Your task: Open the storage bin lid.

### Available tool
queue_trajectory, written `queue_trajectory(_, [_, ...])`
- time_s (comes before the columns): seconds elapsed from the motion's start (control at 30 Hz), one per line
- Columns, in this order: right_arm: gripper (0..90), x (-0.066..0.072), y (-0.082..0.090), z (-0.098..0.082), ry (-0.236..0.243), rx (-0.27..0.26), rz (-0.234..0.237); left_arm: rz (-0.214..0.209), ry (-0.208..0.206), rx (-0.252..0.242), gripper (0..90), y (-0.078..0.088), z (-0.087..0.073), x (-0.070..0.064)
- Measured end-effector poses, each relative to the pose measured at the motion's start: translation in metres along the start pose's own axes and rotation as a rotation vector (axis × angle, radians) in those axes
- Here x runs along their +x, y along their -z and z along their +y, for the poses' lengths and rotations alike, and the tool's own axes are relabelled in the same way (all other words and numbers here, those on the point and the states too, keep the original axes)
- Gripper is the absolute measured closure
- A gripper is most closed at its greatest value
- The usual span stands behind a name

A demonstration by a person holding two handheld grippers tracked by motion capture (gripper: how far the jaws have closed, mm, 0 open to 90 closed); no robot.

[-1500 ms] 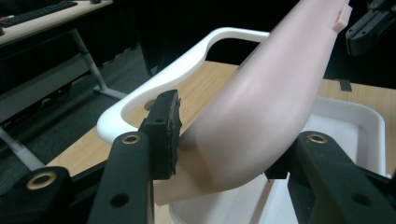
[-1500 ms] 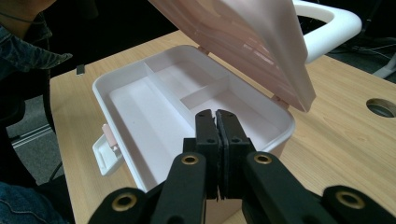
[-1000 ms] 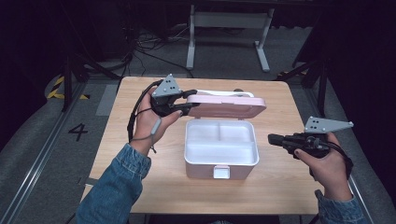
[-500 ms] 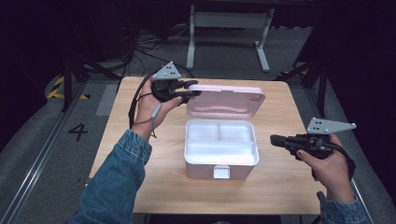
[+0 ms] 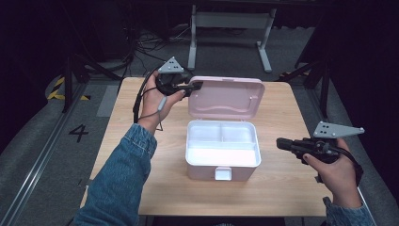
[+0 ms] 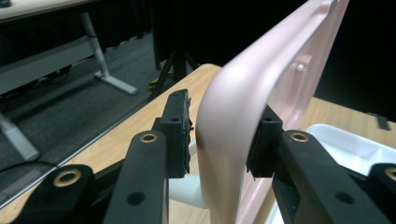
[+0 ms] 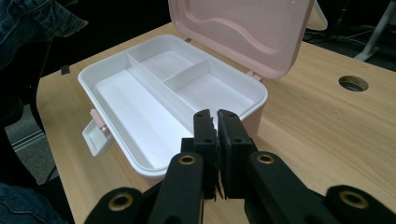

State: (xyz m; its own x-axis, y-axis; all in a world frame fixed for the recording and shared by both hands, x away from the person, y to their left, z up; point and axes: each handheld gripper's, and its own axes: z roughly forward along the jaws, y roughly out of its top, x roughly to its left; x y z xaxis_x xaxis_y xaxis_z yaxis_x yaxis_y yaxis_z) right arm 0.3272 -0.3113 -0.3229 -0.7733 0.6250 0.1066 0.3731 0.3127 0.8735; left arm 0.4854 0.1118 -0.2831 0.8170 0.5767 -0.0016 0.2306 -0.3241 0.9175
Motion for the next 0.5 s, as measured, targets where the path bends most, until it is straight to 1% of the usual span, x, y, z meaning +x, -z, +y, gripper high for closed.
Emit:
queue_trajectory(0.03, [86.9,0.0,0.0,0.0,0.0,0.0,-0.001,0.002,0.009,0.003,66.3,-0.002,-0.001,0.002])
queue_trajectory(0.1, [86.7,-0.001,0.001,-0.001,-0.004,-0.001,-0.003,0.007,0.01,0.001,67.5,-0.003,-0.002,0.003])
queue_trajectory(0.13, [86.5,-0.001,0.001,-0.001,-0.005,0.0,-0.005,0.009,0.022,0.007,68.3,-0.006,-0.004,0.005])
queue_trajectory(0.2, [86.4,-0.001,0.001,-0.002,-0.005,0.0,-0.006,0.012,0.027,0.013,68.9,-0.008,-0.006,0.007])
queue_trajectory(0.23, [86.4,-0.001,0.001,-0.002,-0.007,0.001,-0.004,0.017,0.034,0.013,69.3,-0.01,-0.007,0.008])
queue_trajectory(0.27, [86.4,-0.002,0.0,-0.002,-0.006,0.002,-0.003,0.017,0.053,0.011,69.7,-0.012,-0.008,0.01])
queue_trajectory(0.3, [86.3,-0.002,0.0,-0.002,-0.007,0.003,-0.002,0.018,0.053,0.013,69.8,-0.013,-0.009,0.012])
queue_trajectory(0.33, [86.1,-0.001,0.0,-0.002,-0.008,0.003,-0.002,0.015,0.065,0.01,69.8,-0.014,-0.009,0.013])
queue_trajectory(0.37, [86.1,-0.002,-0.001,-0.002,-0.009,0.003,-0.002,0.014,0.066,0.011,69.8,-0.015,-0.009,0.015])
queue_trajectory(0.5, [86.1,-0.003,-0.002,-0.003,-0.013,0.005,-0.003,0.02,0.101,0.019,69.2,-0.021,-0.012,0.021])
